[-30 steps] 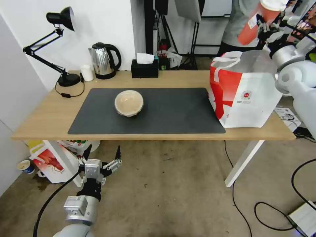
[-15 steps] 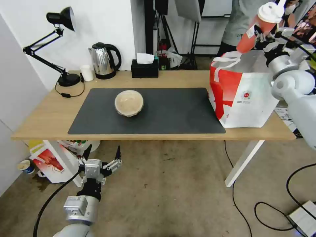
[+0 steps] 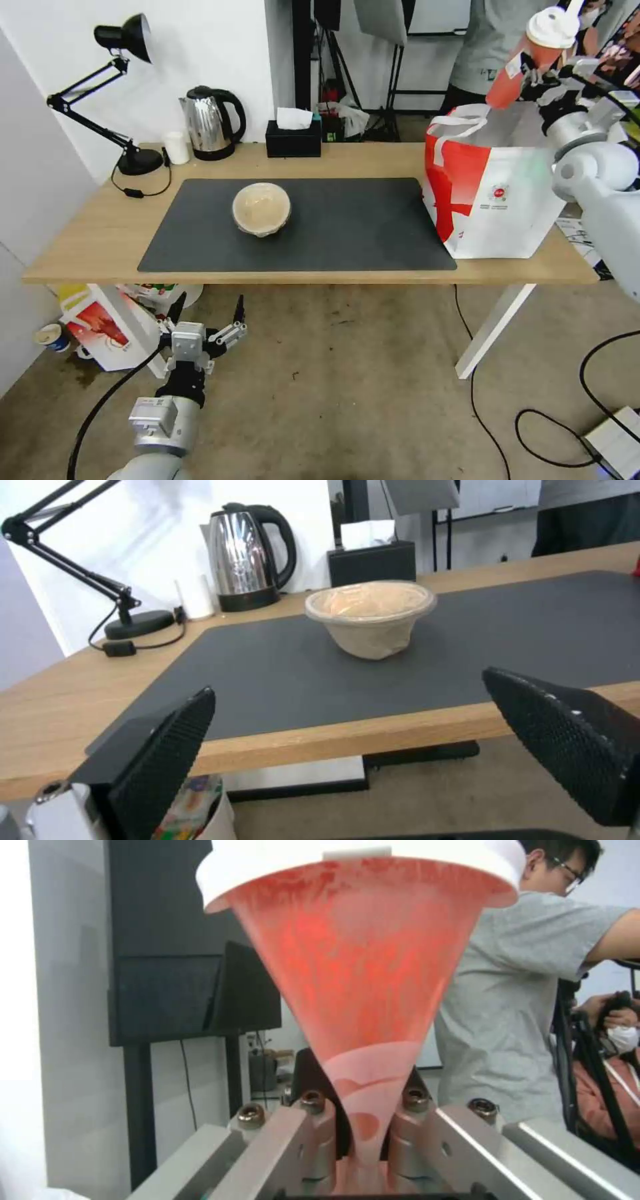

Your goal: Pick up the trash from the table and place it into the takeout bag.

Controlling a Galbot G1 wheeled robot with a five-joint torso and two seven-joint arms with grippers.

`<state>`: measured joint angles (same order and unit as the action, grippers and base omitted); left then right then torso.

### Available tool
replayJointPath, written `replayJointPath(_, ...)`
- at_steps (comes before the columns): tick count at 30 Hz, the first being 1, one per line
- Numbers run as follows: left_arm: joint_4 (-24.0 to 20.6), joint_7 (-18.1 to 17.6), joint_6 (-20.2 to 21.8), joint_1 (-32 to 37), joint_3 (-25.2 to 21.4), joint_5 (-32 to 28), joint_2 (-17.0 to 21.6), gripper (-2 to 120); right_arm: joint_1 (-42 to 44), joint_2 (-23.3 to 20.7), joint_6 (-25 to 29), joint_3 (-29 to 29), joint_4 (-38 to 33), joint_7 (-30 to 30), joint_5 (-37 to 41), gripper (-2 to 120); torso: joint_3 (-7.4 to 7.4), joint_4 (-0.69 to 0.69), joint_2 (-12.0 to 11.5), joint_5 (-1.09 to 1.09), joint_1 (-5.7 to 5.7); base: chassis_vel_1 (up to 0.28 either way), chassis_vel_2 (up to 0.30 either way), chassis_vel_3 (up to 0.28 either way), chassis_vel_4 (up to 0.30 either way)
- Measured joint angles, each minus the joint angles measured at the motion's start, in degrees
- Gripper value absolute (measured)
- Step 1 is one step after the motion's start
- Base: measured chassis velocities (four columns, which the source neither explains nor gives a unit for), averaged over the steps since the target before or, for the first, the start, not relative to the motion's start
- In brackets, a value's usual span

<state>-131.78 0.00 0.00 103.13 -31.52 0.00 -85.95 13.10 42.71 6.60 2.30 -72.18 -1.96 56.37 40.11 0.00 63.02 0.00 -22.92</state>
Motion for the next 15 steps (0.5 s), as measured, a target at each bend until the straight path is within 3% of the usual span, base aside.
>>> replayJointPath(7, 0.00, 0.00, 0.00, 0.00, 0.00, 0.00, 0.00, 100, -0.43, 0.13, 0.06, 0.01, 0.87, -0.02, -0.09, 5, 0.00, 0.00, 0.00, 0.00, 0.00, 0.000, 0.000, 0.000, 0.000)
replayJointPath(12, 0.00, 0.00, 0.00, 0.00, 0.00, 0.00, 0.00, 100, -0.70, 0.23, 0.18, 0.15, 1.39, -0.03, -0.71, 26, 0.00, 0.00, 0.00, 0.00, 0.00, 0.000, 0.000, 0.000, 0.000)
replayJointPath(15, 0.00, 0.00, 0.00, 0.00, 0.00, 0.00, 0.00, 100, -0.81, 0.23, 0.19, 0.16, 1.39, 0.25, -1.20, 33, 0.00, 0.00, 0.00, 0.00, 0.00, 0.000, 0.000, 0.000, 0.000)
